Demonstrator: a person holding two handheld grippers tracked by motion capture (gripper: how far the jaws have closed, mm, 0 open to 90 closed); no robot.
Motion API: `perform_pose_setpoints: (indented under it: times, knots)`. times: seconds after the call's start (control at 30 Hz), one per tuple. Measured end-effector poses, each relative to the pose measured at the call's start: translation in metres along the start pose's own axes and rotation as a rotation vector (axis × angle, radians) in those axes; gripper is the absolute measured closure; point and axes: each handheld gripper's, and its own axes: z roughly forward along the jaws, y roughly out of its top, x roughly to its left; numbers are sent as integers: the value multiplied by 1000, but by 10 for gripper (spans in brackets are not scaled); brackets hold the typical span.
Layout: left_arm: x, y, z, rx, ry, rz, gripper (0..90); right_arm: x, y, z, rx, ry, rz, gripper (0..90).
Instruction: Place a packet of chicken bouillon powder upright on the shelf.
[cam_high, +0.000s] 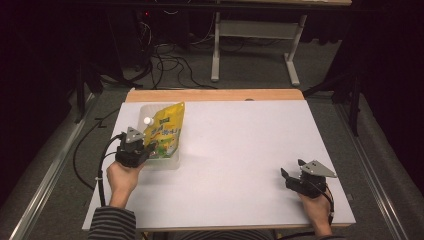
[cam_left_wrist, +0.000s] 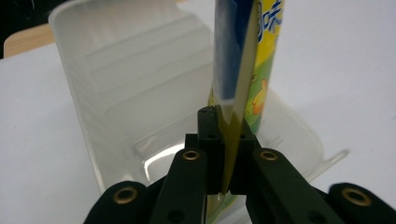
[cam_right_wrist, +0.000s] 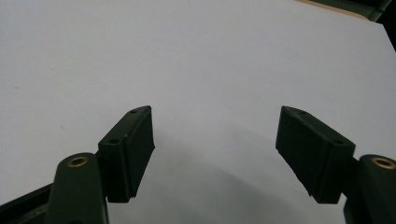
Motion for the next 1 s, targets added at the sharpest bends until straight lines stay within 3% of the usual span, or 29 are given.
perform_pose_setpoints:
  times: [0.07, 0.23, 0.33, 0.4, 0.5, 0.63, 0.7, 0.87, 0.93, 1.0]
  knots:
    - [-2, -4, 0, -50, -7, -1, 882, 1, 0, 1, 6, 2, 1, 285]
    - [0, -13, 2, -94, -1, -38, 882, 1, 1, 1, 13, 1, 2, 285]
    - [-2, -14, 0, -50, 3, 5, 879, 1, 1, 1, 15, -2, -2, 285]
    - [-2, -11, -1, 8, -3, 25, 875, 1, 1, 1, 13, -3, -9, 285]
    - [2, -7, 3, 111, 1, 5, 870, 1, 1, 2, 16, -1, -9, 285]
    - [7, -5, 4, 130, -15, -26, 868, 1, 0, 1, 14, -3, -5, 285]
    - [6, -5, 4, 131, 2, -14, 868, 1, 1, 1, 15, -2, -9, 285]
    - [5, -11, 0, 94, -13, -20, 822, 1, 1, 1, 14, -1, -10, 284]
    - [6, -13, -6, 32, -5, -16, 779, 1, 1, 2, 15, -2, -14, 285]
    - [8, -13, -16, -40, -2, -39, 738, 2, 1, 2, 19, -2, -12, 285]
